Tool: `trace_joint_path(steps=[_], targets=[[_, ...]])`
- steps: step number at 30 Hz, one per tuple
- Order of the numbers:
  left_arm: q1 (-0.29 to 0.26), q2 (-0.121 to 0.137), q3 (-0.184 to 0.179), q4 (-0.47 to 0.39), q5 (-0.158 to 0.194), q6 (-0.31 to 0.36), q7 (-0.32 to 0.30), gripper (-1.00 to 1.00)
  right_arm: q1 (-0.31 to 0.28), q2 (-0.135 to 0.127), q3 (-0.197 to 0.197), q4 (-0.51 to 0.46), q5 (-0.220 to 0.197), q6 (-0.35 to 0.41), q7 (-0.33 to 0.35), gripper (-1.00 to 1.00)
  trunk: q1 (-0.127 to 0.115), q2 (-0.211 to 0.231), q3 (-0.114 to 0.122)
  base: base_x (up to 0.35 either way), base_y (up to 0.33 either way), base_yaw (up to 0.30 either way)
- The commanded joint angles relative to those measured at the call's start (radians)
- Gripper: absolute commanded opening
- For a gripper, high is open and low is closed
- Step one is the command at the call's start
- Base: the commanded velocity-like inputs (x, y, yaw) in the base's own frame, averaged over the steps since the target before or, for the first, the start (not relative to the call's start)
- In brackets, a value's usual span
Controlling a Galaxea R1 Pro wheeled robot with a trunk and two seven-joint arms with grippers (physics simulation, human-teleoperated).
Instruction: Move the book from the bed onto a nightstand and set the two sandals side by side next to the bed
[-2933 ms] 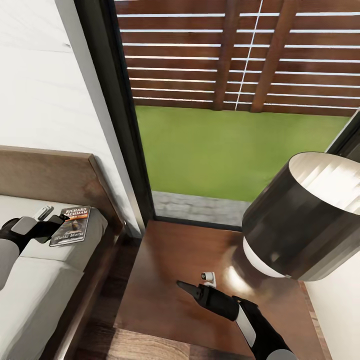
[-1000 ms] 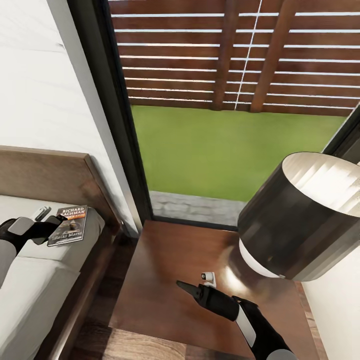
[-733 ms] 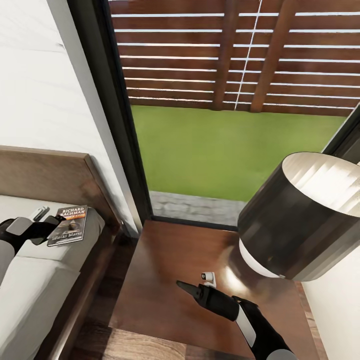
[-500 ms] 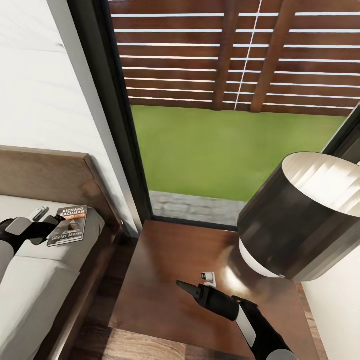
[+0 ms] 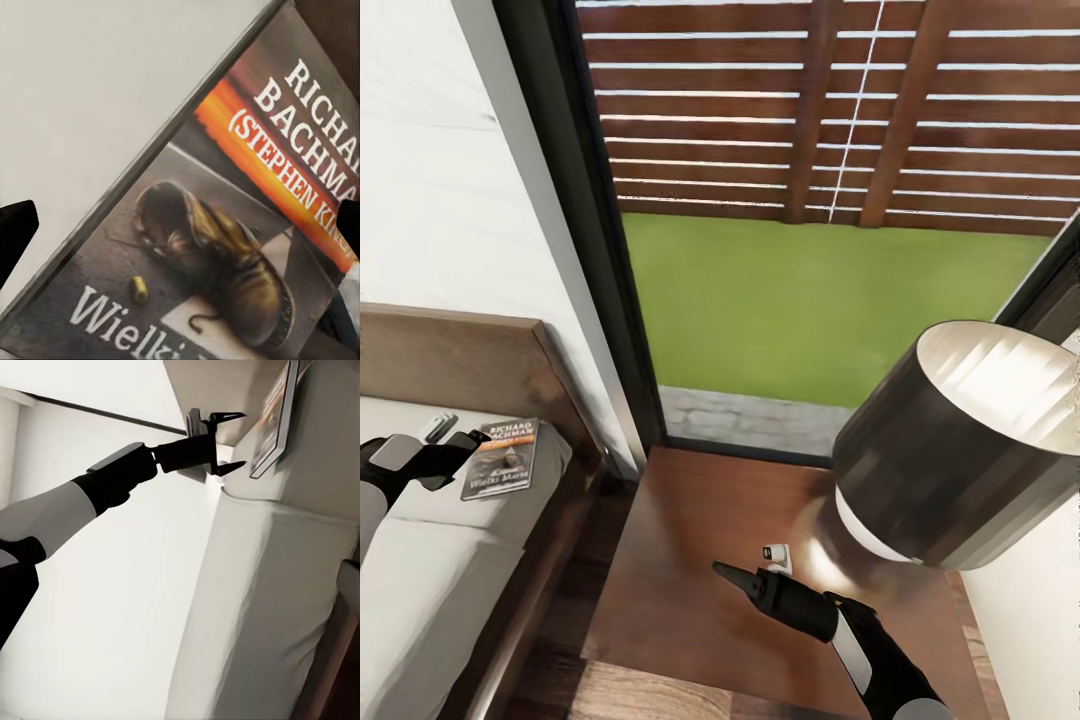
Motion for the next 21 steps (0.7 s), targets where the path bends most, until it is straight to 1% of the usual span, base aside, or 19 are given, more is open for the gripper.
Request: trace_joint_path(steps=[1, 6, 11, 15, 18, 21], targets=[[0.0, 0.0, 0.0, -0.002, 0.01, 0.005, 0.008, 1.0, 0.0, 0.001, -0.003, 0.0, 0.0, 0.011, 0.004, 1.0, -0.004, 0.007, 0.003, 0.0, 0.0, 0.0], [0.0, 0.004, 0.001, -0.002, 0.01, 0.005, 0.008, 1.0, 0.0, 0.001, -0.003, 0.0, 0.001, 0.011, 0.004, 1.0, -0.023, 0.042, 0.018, 0.0, 0.0, 0.0], [0.0, 0.02, -0.001, -0.002, 0.012, 0.005, 0.007, 1.0, 0.0, 0.001, -0.003, 0.0, 0.001, 0.012, 0.004, 1.0, -0.042, 0.077, 0.034, 0.0, 0.0, 0.0], [0.0, 0.03, -0.002, -0.002, 0.01, 0.005, -0.011, 1.0, 0.0, 0.001, -0.003, 0.0, 0.001, 0.012, 0.004, 1.0, -0.058, 0.105, 0.046, 0.0, 0.0, 0.0], [0.0, 0.038, -0.002, -0.002, 0.007, 0.007, -0.037, 1.0, 0.0, 0.001, -0.003, 0.0, 0.0, 0.012, 0.003, 1.0, -0.058, 0.105, 0.046, 0.0, 0.0, 0.0], [0.0, 0.053, -0.003, -0.002, 0.006, 0.013, -0.063, 1.0, 0.0, 0.002, -0.004, 0.0, -0.002, 0.011, 0.002, 1.0, -0.058, 0.105, 0.046, 0.0, 0.0, 0.0]])
